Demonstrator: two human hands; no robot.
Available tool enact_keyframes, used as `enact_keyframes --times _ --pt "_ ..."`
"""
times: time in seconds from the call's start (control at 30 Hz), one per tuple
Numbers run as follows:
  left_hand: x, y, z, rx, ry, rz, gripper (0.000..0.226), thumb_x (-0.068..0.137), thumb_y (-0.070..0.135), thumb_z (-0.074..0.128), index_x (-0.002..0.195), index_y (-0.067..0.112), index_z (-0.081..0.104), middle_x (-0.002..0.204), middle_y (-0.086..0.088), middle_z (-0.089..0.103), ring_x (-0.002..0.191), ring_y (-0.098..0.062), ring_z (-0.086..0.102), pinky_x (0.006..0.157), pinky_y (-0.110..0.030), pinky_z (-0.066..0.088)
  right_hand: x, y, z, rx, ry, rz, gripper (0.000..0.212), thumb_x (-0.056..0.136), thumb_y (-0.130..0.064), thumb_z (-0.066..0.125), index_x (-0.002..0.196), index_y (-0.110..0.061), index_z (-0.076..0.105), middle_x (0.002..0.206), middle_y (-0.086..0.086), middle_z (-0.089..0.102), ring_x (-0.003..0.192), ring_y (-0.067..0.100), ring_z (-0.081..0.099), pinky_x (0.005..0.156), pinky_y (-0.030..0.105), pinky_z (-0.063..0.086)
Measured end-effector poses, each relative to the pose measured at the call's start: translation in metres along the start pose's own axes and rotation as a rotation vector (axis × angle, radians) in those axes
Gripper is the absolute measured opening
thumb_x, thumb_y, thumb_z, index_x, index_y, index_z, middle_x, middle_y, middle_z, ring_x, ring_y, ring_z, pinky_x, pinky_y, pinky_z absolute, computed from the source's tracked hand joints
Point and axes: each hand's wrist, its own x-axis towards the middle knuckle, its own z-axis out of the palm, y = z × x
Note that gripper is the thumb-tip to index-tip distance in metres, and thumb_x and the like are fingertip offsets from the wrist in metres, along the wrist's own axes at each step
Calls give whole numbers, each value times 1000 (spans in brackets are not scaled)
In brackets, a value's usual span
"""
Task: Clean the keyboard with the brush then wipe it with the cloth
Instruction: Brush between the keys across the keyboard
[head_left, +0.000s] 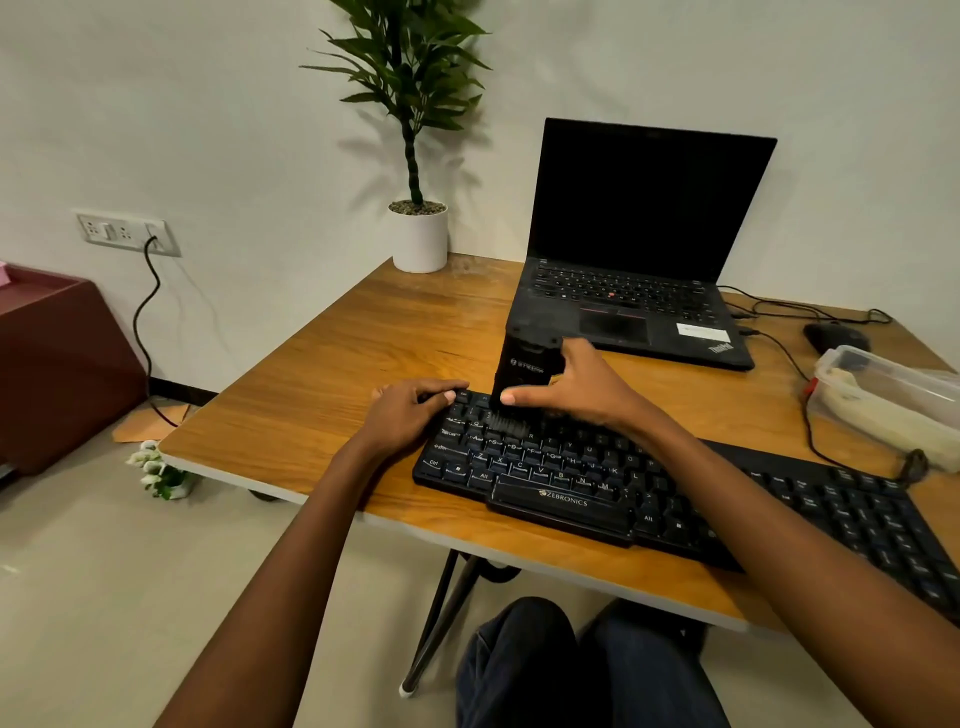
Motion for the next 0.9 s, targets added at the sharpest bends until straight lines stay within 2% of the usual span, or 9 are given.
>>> enact_keyframes --times 0.1,0.27,0.37,0.4,0.5,0.67,0.73,0.8,0.9 --pt "1 -1 1 -14 -17 -7 34 71 71 39 102 70 52 126 11 62 120 -16 54 107 -60 28 -2 3 1 -42 -17 11 49 70 -22 80 113 -16 56 107 -1 62 93 8 58 70 11 46" --pt "1 -3 0 -21 -16 -2 33 70 73 38 100 71 52 127 10 61 122 -18 53 107 -61 26 -3 1 2 16 40 -13 40 71 -21 79 104 -17 57 96 -5 64 87 5 60 70 14 46" --pt "2 -2 2 34 15 1 27 77 63 39 100 69 52 132 7 58 126 -19 48 110 -60 22 -7 -1 -8 -48 -118 91 45 70 -19 80 107 -16 56 106 10 65 94 23 64 75 35 52" --pt "2 -2 2 41 20 0 27 78 61 39 101 66 53 132 7 58 127 -19 48 110 -60 22 -5 -3 -16 -77 -176 118 42 69 -18 81 103 -17 56 101 11 66 88 23 66 74 37 54" --pt "2 -5 2 18 11 4 28 74 68 39 98 70 53 130 9 59 125 -18 49 109 -61 23 3 -9 -26 -131 -203 74 42 68 -20 81 101 -12 56 85 8 65 59 3 63 53 24 51" --pt "3 -4 2 55 28 7 25 79 58 41 100 65 54 130 9 59 125 -16 49 108 -58 26 -9 -7 -9 -85 -162 94 47 69 -20 81 107 -7 56 96 14 67 78 28 66 73 46 53" --pt "2 -3 1 63 24 7 28 80 55 41 104 60 54 131 8 59 125 -17 49 108 -58 26 -4 -9 -18 -124 -229 132 45 69 -18 81 104 -6 56 91 12 66 74 26 64 67 42 53" --pt "2 -3 1 58 24 7 24 81 54 42 99 63 55 129 8 60 124 -17 50 107 -57 28 5 -15 -23 -136 -279 120 39 68 -16 81 96 -7 56 79 9 64 59 20 61 50 32 50" --pt "2 -3 1 41 39 13 20 79 55 43 90 69 55 125 9 63 122 -15 52 107 -58 28 11 -20 -8 -117 -260 81 33 69 -17 81 92 -15 57 76 4 64 55 16 61 46 26 49"
